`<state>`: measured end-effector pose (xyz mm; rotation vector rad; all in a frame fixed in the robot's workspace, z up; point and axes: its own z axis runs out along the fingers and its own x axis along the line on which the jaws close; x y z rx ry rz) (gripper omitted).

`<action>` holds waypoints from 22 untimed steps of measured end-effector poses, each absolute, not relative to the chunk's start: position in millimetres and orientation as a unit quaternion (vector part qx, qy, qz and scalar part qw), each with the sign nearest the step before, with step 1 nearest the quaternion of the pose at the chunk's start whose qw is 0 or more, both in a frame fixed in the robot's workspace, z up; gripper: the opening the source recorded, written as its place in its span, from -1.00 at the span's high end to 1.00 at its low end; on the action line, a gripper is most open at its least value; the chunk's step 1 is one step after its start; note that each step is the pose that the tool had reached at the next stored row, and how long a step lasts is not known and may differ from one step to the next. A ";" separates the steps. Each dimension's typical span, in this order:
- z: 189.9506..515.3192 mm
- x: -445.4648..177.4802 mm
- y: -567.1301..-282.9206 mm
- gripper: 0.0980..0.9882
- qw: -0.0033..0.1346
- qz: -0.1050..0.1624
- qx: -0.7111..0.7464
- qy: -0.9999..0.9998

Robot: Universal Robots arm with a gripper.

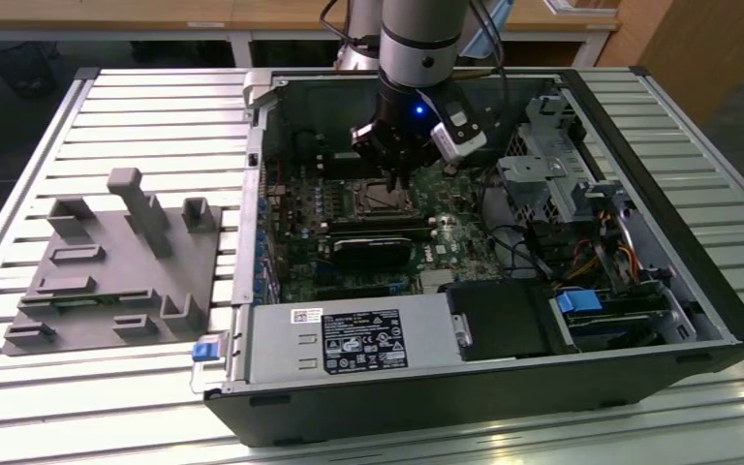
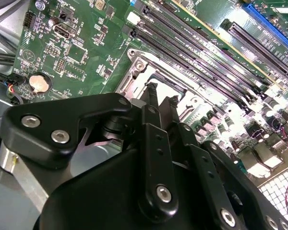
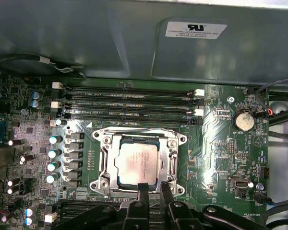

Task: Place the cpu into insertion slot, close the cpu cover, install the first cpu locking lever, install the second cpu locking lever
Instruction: 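Install the second cpu locking lever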

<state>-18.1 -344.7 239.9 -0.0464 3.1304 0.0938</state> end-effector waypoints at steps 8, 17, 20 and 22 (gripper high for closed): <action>239.9 -18.1 -344.3 0.98 0.005 0.030 -0.015 0.999; 239.8 -18.1 -343.4 0.98 0.005 0.030 -0.015 0.999; 239.8 -18.1 -343.3 0.98 0.005 0.030 -0.015 0.999; 239.8 -18.0 -343.3 0.98 0.004 0.030 -0.015 0.999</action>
